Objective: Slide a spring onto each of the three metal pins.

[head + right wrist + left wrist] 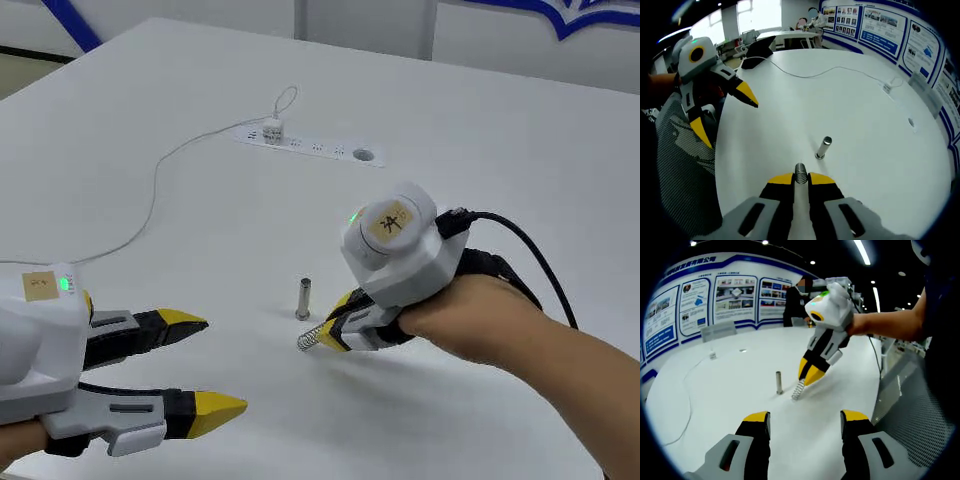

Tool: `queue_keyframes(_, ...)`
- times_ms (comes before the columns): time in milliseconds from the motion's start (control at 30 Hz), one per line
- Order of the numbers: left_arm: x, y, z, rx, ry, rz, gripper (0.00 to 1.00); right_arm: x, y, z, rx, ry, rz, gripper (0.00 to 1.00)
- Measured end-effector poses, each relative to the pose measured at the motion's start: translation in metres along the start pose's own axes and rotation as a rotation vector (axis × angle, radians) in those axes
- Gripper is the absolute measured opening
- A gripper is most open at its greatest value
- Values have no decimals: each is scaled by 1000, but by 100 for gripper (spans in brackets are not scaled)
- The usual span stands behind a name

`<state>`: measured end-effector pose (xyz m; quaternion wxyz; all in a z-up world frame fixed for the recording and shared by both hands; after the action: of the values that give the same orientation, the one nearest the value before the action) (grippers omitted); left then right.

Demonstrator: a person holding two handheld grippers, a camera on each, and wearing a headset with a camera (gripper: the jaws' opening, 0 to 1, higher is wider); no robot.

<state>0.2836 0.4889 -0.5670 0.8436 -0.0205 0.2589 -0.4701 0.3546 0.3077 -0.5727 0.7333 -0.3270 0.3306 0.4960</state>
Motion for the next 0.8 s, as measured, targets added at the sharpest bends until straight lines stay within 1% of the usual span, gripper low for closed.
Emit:
queue_keyframes(500, 0, -2, 1, 3, -2, 1, 58, -7, -2, 2, 2, 8, 6, 11)
queue_keyframes(800, -1, -1, 1, 3, -8, 2, 58, -20, -9, 12, 6, 2, 18, 11)
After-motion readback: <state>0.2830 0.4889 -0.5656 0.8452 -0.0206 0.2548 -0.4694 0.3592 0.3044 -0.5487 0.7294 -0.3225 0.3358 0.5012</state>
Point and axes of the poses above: the centre of the closed fingertips' face, and the gripper's own axes: x roughly forward along the fingers, y roughly to its left, z roughly out of its top, the point moved 8 cm from there along -x, roughly backward along the fingers, and after that the axes turned 12 degrees about -x, right-handed, at the moved point
